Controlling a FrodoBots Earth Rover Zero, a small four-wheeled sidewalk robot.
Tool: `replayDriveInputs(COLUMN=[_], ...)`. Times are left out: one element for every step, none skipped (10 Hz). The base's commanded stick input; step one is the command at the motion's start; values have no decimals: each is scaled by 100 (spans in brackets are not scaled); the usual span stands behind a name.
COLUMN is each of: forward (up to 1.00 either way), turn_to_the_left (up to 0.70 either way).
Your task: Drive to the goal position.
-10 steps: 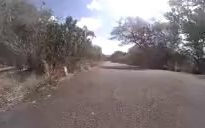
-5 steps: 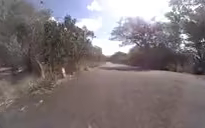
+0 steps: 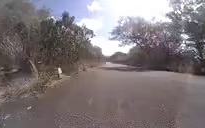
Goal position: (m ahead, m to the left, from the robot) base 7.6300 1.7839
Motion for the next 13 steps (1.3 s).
replayDriveInputs(forward=[50, 50, 50, 50, 50, 50, 50, 50, 50, 50, 50, 50, 50], turn_to_the_left=[0, 0, 0, 0, 0, 0, 0, 0, 0, 0, 0, 0, 0])
